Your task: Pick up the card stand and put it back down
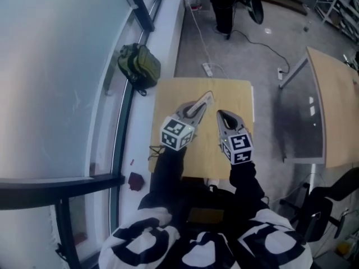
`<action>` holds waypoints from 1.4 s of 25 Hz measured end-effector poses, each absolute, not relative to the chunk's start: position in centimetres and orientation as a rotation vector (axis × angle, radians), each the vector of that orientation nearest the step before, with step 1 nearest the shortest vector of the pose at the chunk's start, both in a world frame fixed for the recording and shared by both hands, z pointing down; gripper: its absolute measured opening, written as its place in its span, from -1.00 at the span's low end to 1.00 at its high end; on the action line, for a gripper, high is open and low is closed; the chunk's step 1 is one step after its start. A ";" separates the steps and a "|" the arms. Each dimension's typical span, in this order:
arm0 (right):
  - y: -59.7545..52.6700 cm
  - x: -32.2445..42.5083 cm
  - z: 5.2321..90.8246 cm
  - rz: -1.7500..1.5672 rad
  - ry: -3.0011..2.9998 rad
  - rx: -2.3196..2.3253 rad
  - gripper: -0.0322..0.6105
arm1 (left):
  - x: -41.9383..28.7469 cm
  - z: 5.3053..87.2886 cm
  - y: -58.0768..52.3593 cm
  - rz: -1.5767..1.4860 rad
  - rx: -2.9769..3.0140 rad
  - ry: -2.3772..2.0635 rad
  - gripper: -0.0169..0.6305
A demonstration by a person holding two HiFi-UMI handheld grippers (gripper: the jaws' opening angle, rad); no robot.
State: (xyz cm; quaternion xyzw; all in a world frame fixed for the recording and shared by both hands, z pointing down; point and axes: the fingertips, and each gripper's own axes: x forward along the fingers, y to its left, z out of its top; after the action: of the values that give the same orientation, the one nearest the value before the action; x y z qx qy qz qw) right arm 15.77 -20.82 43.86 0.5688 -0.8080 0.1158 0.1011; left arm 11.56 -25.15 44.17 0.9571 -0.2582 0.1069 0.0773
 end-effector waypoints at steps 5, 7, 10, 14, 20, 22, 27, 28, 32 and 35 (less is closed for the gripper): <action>-19.2 16.2 41.2 0.314 -2.394 1.753 -0.85 | 10.1 41.3 -22.1 0.217 2.877 -0.913 -0.88; -18.5 15.9 40.5 0.290 -2.399 1.761 -0.85 | 8.9 41.0 -21.5 0.195 2.850 -1.004 -0.88; -17.4 15.4 39.8 0.263 -2.413 1.766 -0.85 | 6.9 40.8 -20.7 0.195 2.821 -1.150 -0.88; -16.5 14.8 39.4 0.245 -2.430 1.770 -0.85 | 5.0 40.0 -19.9 0.187 2.802 -1.306 -0.88; -15.8 14.5 39.6 0.224 -2.405 1.838 -0.85 | 3.7 39.4 -18.6 0.148 2.789 -1.450 -0.88; -15.7 14.4 39.8 0.214 -2.392 1.861 -0.85 | 3.4 39.5 -18.3 0.149 2.783 -1.477 -0.88; -15.1 13.9 40.4 0.215 -2.392 1.857 -0.85 | 3.0 39.5 -17.5 0.146 2.787 -1.502 -0.88; -15.0 13.8 40.5 0.216 -2.394 1.854 -0.85 | 2.9 39.4 -17.4 0.144 2.791 -1.503 -0.88; -14.7 13.4 40.7 0.222 -2.403 1.839 -0.85 | 2.7 39.2 -17.0 0.120 2.793 -1.501 -0.88; -14.7 13.0 41.1 0.234 -2.411 1.825 -0.85 | 2.4 39.7 -16.8 0.124 2.784 -1.501 -0.88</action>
State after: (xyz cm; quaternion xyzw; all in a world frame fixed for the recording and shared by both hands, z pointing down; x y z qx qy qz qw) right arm 13.04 -14.71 41.05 0.6008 -0.7938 0.0769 0.0544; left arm 2.42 -16.77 39.66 0.8796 -0.4740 0.0391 -0.0119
